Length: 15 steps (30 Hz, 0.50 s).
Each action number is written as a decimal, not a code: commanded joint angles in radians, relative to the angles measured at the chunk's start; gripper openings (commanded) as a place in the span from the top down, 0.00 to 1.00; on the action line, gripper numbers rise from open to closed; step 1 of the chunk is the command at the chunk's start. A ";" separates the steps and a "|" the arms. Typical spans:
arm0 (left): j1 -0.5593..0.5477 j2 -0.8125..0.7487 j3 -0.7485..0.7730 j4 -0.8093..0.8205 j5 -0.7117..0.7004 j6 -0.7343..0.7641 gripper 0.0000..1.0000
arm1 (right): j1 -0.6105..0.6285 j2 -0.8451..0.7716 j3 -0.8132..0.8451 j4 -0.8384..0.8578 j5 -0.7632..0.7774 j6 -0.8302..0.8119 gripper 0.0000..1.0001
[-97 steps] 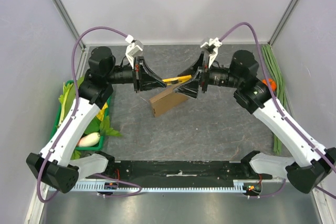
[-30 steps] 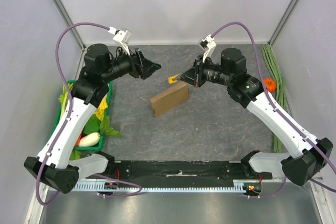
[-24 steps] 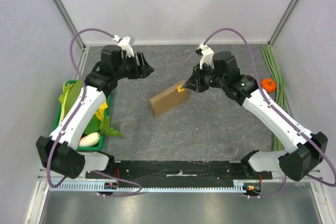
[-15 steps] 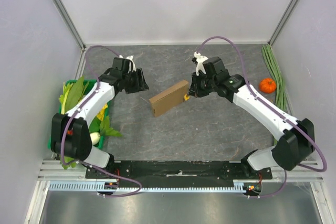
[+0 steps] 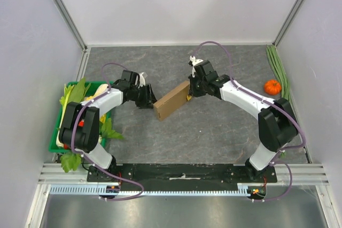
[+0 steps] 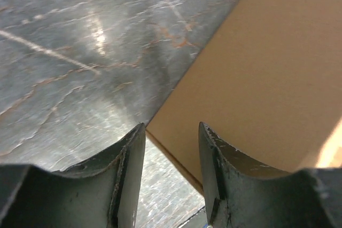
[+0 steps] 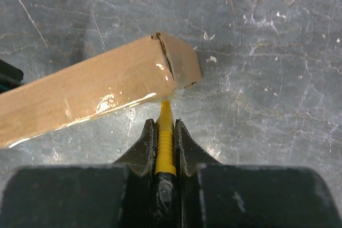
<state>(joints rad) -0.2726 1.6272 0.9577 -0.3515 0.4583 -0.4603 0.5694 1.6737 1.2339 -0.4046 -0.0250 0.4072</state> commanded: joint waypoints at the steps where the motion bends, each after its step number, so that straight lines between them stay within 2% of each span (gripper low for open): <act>1: -0.004 -0.012 -0.026 0.141 0.209 -0.043 0.50 | -0.003 0.023 0.052 0.145 0.027 -0.001 1.00; 3: -0.005 0.003 -0.056 0.202 0.279 -0.054 0.50 | -0.003 0.041 0.056 0.185 -0.021 -0.001 1.00; 6: -0.005 -0.003 -0.086 0.271 0.312 -0.073 0.50 | -0.003 0.057 0.058 0.249 -0.074 0.004 1.00; 15: -0.028 -0.006 -0.105 0.348 0.364 -0.113 0.50 | 0.007 0.092 0.082 0.323 -0.164 0.016 1.00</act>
<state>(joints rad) -0.2871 1.6272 0.8627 -0.0902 0.7563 -0.5243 0.5694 1.7527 1.2659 -0.1684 -0.1329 0.4168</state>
